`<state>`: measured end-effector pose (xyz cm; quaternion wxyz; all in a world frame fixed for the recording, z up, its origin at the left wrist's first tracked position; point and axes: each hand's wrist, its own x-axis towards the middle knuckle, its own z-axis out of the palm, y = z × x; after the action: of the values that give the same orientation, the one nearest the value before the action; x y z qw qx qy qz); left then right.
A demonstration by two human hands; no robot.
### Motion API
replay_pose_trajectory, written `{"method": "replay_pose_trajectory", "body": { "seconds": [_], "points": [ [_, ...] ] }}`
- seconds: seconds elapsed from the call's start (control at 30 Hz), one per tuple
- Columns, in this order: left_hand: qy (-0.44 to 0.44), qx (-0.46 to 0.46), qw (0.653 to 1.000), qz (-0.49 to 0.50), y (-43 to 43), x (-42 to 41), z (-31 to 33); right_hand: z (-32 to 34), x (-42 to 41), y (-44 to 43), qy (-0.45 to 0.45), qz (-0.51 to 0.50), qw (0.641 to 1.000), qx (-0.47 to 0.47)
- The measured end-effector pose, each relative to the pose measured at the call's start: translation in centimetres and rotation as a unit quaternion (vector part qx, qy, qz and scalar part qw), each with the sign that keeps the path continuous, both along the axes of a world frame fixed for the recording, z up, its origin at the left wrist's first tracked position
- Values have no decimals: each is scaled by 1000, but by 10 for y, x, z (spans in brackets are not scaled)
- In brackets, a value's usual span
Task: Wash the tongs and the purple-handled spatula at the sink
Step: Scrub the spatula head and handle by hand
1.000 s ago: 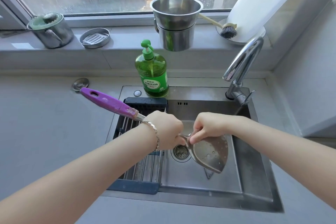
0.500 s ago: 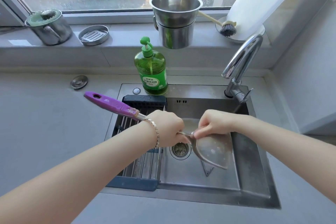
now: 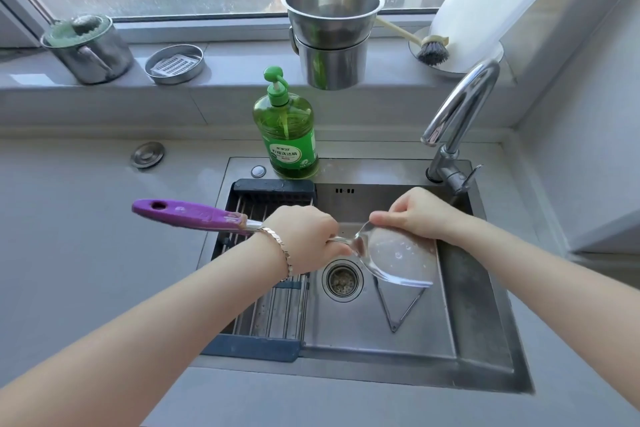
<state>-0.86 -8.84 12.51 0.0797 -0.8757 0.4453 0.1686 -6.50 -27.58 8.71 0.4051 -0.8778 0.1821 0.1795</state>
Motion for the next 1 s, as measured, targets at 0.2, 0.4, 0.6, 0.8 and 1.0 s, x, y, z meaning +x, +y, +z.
{"method": "replay_pose_trajectory", "body": {
  "seconds": [0.2,0.4,0.6,0.8,1.0],
  "points": [
    [19,-22,992,124,-7,-4,-12,-23,-20,15,-59,-379,889,251],
    [17,-55,983,174,-14,-10,-20,-38,-42,65,-88,-551,652,513],
    [28,-67,980,186,-16,-18,-20,-24,-27,52,-129,-600,621,487],
    [43,-75,976,201,-27,-21,-20,-29,-23,95,-96,-543,649,525],
    [30,-59,979,194,-18,-21,-21,-27,-13,54,-147,-641,599,457]
  ]
}}
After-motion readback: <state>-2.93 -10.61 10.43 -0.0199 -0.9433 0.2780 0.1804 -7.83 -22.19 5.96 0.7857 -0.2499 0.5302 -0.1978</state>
